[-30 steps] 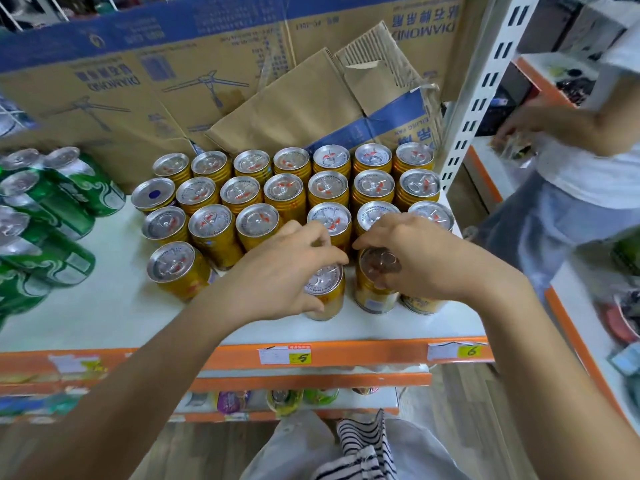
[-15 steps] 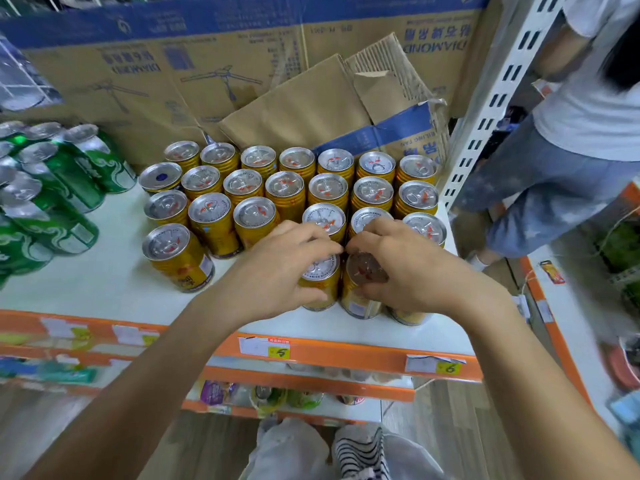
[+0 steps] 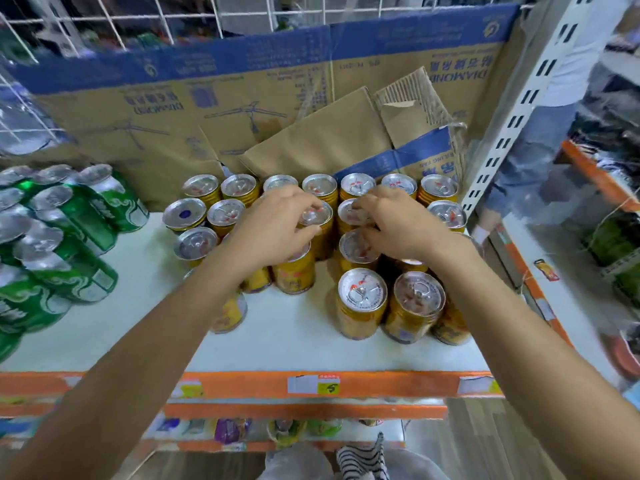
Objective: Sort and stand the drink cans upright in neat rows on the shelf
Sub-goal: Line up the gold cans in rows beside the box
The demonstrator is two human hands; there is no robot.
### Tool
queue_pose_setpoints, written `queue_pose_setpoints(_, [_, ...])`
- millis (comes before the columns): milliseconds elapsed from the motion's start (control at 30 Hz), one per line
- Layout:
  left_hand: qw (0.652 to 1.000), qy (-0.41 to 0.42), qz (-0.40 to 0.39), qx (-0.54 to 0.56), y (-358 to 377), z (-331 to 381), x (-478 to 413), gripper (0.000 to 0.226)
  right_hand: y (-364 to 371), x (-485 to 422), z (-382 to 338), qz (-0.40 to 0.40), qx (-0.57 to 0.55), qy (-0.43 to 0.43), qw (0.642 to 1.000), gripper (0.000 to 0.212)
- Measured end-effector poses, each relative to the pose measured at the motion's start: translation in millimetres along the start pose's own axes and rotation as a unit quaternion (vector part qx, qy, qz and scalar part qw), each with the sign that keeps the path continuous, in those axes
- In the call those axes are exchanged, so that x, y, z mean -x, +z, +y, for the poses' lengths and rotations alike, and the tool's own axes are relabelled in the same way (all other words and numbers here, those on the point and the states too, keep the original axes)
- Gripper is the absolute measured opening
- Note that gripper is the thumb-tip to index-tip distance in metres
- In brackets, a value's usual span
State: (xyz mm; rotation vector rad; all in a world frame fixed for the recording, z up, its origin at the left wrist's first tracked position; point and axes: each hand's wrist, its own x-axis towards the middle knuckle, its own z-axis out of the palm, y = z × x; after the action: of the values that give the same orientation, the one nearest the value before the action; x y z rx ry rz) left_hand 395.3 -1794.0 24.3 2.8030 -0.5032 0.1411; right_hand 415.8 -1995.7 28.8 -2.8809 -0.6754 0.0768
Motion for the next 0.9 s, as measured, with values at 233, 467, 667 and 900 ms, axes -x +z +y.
queue_pose_setpoints(233, [0.999,-0.015,-0.042,-0.015,1,-34,-52,0.047,3,-56,-10,0.007,-0.006,0.116,0.993,0.047])
queue_pose_setpoints(467, [0.988,0.049,-0.114,-0.094,3,-21,-52,0.067,2,-69,-18,-0.026,0.036,0.147,0.988,0.038])
queue_pose_setpoints(667, [0.986,0.042,-0.123,-0.104,1,-16,-48,0.061,3,-76,-18,-0.036,0.063,0.145,0.987,0.043])
queue_pose_setpoints(900, [0.954,0.143,-0.222,-0.140,-16,-13,-45,0.065,2,-82,-11,-0.048,0.085,0.113,0.989,0.045])
